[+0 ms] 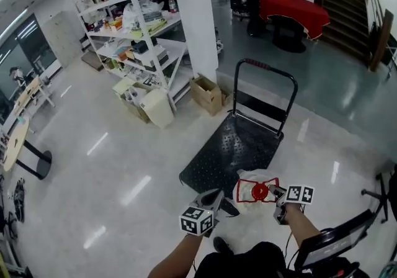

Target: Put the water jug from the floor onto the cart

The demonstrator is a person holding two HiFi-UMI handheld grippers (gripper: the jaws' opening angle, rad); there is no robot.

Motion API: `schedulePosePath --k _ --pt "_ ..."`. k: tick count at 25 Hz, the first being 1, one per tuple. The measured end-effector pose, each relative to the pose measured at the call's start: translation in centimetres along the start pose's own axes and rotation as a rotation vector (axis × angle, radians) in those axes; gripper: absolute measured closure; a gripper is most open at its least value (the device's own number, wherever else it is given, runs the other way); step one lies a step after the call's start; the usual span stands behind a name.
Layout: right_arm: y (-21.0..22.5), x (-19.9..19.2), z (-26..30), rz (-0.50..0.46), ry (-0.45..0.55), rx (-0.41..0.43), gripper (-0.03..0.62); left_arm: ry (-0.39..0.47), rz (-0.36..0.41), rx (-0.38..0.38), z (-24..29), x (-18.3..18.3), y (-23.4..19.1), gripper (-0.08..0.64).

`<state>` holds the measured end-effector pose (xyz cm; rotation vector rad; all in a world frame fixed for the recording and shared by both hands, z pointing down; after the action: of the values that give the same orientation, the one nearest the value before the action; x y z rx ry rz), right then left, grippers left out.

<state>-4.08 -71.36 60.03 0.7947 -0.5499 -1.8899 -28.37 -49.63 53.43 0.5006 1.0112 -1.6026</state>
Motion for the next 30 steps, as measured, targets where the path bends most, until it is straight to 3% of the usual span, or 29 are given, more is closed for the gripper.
schedulePosePath --k 5,12,20,30 --pt "-5.4 3.7 6.2 -0.078 -0.058 0.036 0.531 0.033 -0.048 0.054 -2.0 0.3 -3.8 0.569" --pt "-9.5 8.1 15.3 -0.130 -0.193 0.091 0.531 0.019 -0.141 0.166 -1.8 1.3 -8.7 0.569" --pt "-10.1 12.4 23.6 -0.182 -0.333 0.126 0.531 -0.003 -0.215 0.297 -0.9 3.6 -11.8 0.569" --pt "-9.7 16.0 31.9 -0.207 -0.407 0.119 0.531 -0.038 -0.282 0.334 2.3 4.3 -15.1 0.569"
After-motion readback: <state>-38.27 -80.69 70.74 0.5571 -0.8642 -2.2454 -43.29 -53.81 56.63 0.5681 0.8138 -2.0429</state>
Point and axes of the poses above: the fingertips, and each gripper's own axes: z forward along the fingers, y to its right, x out of its top, the point moved 9 cm from there along -z, backward along the fingers, and after that the axes turned 13 degrees about -y, right-handed, at the moved point
